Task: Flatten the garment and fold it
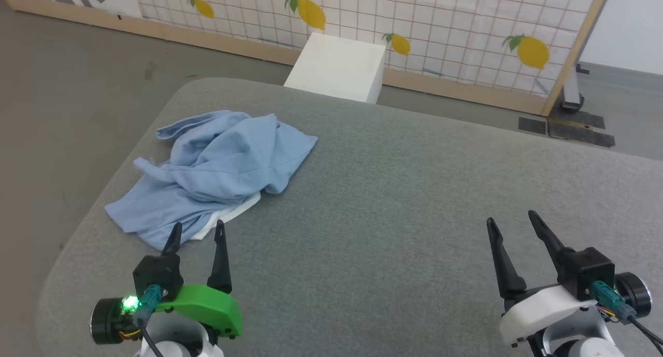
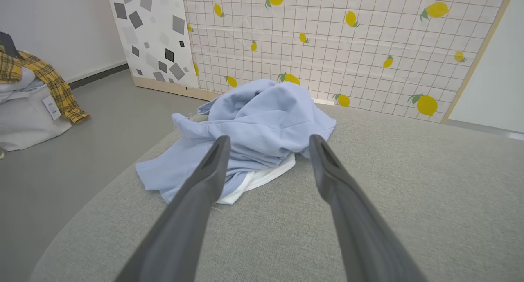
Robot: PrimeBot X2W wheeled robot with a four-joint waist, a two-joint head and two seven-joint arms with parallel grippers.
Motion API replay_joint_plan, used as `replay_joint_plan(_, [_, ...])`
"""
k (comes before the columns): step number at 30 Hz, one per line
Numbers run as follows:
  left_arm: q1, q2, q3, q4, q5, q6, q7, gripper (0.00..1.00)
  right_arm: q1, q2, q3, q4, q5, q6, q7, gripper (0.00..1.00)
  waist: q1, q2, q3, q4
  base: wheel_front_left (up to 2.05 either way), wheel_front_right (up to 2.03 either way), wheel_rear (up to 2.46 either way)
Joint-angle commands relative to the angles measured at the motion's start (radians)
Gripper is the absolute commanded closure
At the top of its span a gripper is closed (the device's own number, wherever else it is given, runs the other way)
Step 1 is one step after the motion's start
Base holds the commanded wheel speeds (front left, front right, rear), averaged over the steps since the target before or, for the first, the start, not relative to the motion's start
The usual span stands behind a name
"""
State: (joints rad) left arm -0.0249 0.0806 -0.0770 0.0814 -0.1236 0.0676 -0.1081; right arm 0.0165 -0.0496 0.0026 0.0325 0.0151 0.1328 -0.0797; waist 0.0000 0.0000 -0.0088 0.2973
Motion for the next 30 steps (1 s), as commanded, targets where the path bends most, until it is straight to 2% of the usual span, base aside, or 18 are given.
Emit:
replay_joint_plan(1, [-0.013, 0.011, -0.003, 0.003, -0.018, 0.01, -0.009, 0.0, -0.016, 0.0, 0.003, 0.004, 0.007, -0.001, -0.01, 0.0, 0.0, 0.0, -0.003, 0.019, 0.0, 0.0, 0.0])
replay_joint_plan(30, [-0.004, 0.039, -0.03, 0.023, -0.103, 0.068, -0.069, 0.0, -0.024, 0.0, 0.005, 0.001, 0.012, -0.001, -0.041, 0.0, 0.0, 0.0, 0.018, 0.183, 0.0, 0.0, 0.0])
